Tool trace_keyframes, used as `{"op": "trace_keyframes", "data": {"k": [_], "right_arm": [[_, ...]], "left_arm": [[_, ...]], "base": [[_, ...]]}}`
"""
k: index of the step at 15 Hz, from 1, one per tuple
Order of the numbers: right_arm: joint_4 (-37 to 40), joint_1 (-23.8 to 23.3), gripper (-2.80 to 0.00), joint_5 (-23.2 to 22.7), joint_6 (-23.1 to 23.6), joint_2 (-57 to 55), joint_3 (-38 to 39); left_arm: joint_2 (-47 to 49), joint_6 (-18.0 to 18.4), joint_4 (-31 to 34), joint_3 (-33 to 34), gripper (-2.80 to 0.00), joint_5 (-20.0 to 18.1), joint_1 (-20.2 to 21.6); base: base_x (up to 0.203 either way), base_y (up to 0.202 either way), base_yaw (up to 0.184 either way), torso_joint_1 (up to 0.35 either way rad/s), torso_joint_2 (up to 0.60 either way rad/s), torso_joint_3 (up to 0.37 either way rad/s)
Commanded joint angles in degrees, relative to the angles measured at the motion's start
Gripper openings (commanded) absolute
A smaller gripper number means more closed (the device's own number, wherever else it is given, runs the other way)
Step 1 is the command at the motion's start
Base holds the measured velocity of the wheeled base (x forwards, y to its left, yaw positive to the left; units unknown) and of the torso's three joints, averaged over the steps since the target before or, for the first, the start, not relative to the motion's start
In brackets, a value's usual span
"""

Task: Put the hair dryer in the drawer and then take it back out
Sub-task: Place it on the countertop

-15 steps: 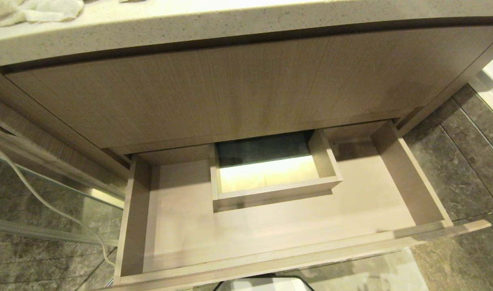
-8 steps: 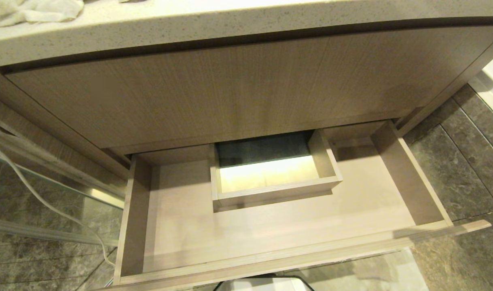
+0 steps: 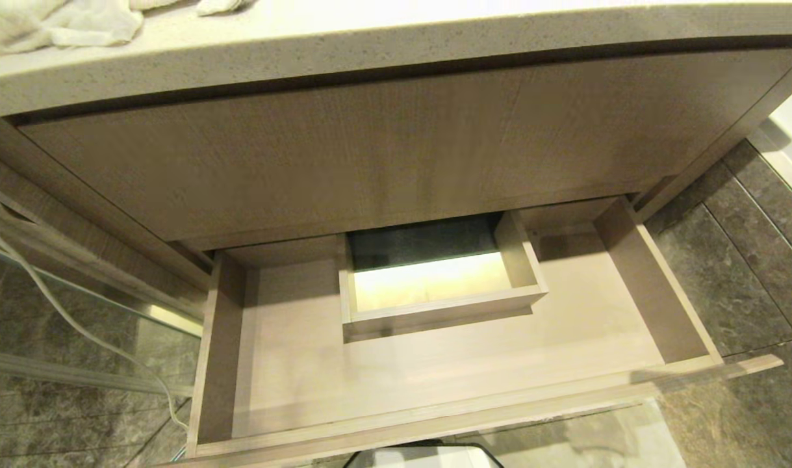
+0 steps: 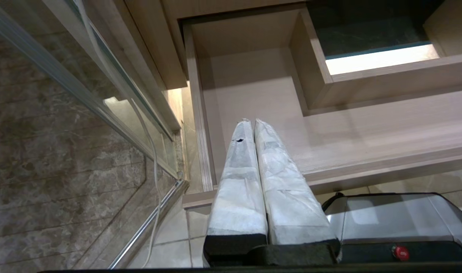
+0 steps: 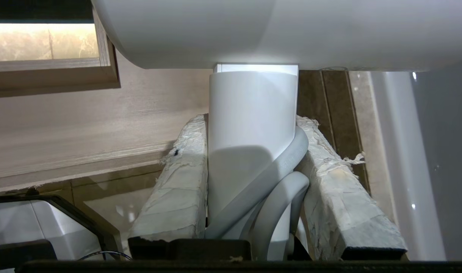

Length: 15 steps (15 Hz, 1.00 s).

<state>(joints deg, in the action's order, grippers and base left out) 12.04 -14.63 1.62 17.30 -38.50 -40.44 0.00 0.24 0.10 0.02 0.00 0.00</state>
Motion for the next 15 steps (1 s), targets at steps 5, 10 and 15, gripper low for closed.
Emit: {"op": "trace_keyframes", "data": {"k": [5, 10, 15], "right_arm": [[0.08, -0.05, -2.80, 0.05, 0.02, -0.17, -0.35], [0.17, -0.05, -2.80, 0.05, 0.10, 0.09, -0.78], [0.08, -0.05, -2.80, 0.22, -0.06, -0.95, -1.66]], "left_arm": [[0.00, 0.02, -0.01, 0.06, -2.80, 0.00, 0.00], [0.00, 0.02, -0.01, 0.06, -2.80, 0.00, 0.00], [0.00, 0.02, -0.01, 0.06, -2.80, 0.00, 0.00]], "base": [[0.000, 0.000, 0.000, 0.163, -0.45, -0.184], [0.000, 0.000, 0.000, 0.399, -0.51, -0.232], [0.000, 0.000, 0.000, 0.313, -0.56, -0.252]]}}
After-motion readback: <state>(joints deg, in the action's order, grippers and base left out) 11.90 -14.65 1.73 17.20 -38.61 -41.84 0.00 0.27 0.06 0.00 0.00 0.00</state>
